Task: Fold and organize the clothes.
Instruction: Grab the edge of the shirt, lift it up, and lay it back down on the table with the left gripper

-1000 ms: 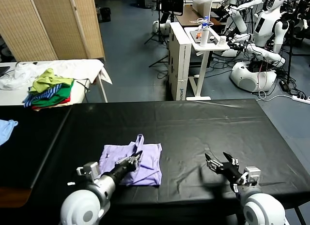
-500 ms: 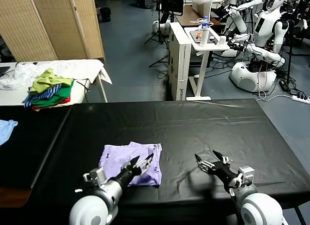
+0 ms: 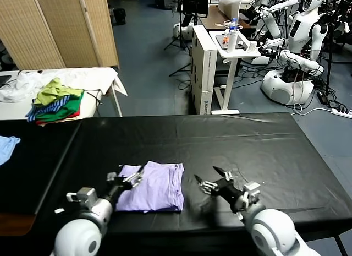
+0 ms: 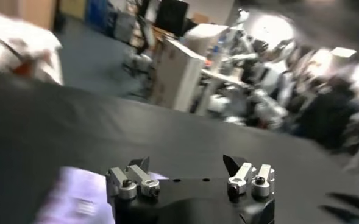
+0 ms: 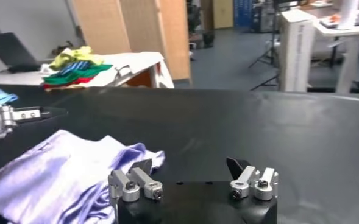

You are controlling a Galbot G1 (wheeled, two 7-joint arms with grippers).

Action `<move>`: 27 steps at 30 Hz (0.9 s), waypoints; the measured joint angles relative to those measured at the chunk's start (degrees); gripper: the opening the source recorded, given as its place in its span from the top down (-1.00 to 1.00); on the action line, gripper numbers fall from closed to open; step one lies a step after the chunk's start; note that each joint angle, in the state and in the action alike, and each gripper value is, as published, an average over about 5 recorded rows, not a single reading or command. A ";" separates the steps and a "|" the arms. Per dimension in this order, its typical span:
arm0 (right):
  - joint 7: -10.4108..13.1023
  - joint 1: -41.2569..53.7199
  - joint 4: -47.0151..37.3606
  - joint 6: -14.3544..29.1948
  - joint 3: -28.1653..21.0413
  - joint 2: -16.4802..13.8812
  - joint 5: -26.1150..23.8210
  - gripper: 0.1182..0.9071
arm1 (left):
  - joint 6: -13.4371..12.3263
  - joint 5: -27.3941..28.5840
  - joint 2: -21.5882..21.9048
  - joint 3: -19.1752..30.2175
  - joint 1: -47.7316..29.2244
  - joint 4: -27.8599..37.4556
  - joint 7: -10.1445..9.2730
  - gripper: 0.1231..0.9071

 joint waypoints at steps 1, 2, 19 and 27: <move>-0.15 0.85 -0.68 0.03 -1.07 0.44 -0.38 -1.00 | -0.12 0.71 0.12 -0.64 0.30 0.09 0.03 -1.00; -0.28 1.70 -1.33 0.04 -2.10 0.85 -0.63 -1.00 | -0.23 1.35 0.17 -1.20 0.59 0.14 0.05 -1.00; 1.51 11.83 -11.62 -0.61 -11.08 3.85 -11.14 -1.00 | -1.88 6.47 -1.64 -5.22 3.95 1.51 0.30 -1.00; 1.22 10.06 -9.83 2.91 -7.59 4.70 -7.47 -1.00 | -2.76 6.33 -2.42 -6.33 4.63 2.65 1.79 -1.00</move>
